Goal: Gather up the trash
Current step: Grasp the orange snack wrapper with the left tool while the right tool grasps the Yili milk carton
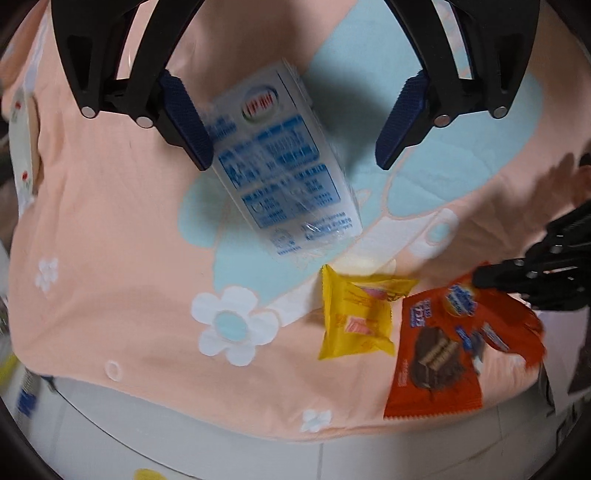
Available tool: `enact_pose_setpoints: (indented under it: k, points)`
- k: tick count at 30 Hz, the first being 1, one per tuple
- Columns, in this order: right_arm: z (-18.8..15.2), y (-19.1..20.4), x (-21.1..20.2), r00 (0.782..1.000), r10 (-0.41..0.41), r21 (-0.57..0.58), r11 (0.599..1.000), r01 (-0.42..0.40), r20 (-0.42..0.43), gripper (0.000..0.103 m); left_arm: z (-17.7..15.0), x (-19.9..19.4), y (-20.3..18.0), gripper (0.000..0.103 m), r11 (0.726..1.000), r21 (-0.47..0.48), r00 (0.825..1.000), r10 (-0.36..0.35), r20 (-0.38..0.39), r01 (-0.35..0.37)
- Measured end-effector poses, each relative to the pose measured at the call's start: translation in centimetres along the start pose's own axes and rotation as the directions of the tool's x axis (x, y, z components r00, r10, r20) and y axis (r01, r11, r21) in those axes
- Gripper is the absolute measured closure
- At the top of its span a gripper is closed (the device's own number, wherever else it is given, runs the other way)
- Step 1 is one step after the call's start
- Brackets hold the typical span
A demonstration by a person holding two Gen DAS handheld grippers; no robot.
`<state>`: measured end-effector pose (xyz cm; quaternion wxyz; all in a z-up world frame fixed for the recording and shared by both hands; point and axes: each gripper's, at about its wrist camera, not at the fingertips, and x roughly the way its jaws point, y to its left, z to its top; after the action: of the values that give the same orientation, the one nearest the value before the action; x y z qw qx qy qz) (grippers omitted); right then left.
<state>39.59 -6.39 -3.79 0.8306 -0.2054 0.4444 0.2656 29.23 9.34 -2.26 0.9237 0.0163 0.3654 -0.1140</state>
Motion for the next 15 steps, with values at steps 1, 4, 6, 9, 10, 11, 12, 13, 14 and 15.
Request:
enact_pose_setpoints:
  k: [1,4,6,9,10,11,12,13,14,15]
  points:
    - [0.1,0.1,0.3,1.0,0.0,-0.012,1.0,0.0,0.002,0.014,0.0,-0.1,0.0,0.101,1.0,-0.001,1.0,-0.001,0.0,0.001]
    - [0.4,-0.1,0.7,1.0,0.002,-0.022,1.0,-0.002,0.004,0.013,-0.3,-0.4,0.1,0.101,1.0,-0.004,1.0,-0.002,0.001,0.002]
    - [0.5,-0.5,0.8,1.0,-0.003,-0.015,1.0,0.003,0.017,0.013,-0.5,-0.7,0.3,0.101,1.0,-0.007,1.0,-0.004,0.004,0.004]
    - [0.7,-0.8,1.5,1.0,0.006,-0.025,1.0,-0.006,-0.005,0.013,-0.6,-0.9,0.4,0.101,1.0,-0.009,1.0,-0.003,0.007,0.003]
    - [0.7,-0.8,1.7,1.0,0.01,-0.036,0.999,-0.011,-0.016,0.013,-0.6,-1.0,0.5,0.101,1.0,-0.011,1.0,-0.005,0.007,0.005]
    - [0.7,-0.8,2.0,1.0,0.015,-0.046,0.999,-0.016,-0.027,0.013,-0.7,-1.1,0.6,0.101,1.0,-0.015,1.0,-0.008,0.008,0.008]
    - [0.7,-0.7,2.4,0.999,0.009,-0.054,0.998,-0.011,-0.036,0.013,-0.7,-1.1,0.6,0.101,1.0,-0.016,1.0,-0.008,0.008,0.008]
    - [0.6,-0.7,2.8,0.999,-0.002,-0.06,0.998,-0.001,-0.052,0.013,-0.7,-1.1,0.6,0.101,1.0,-0.016,1.0,-0.006,0.007,0.006]
    - [0.6,-0.8,3.2,0.998,0.003,-0.058,0.998,-0.007,-0.063,0.013,-0.8,-1.1,0.7,0.101,1.0,-0.016,1.0,-0.006,0.005,0.006]
    - [0.5,-1.0,3.7,0.997,0.015,-0.043,0.999,-0.018,-0.076,0.013,-0.8,-1.1,0.7,0.101,1.0,-0.017,1.0,-0.006,0.004,0.006]
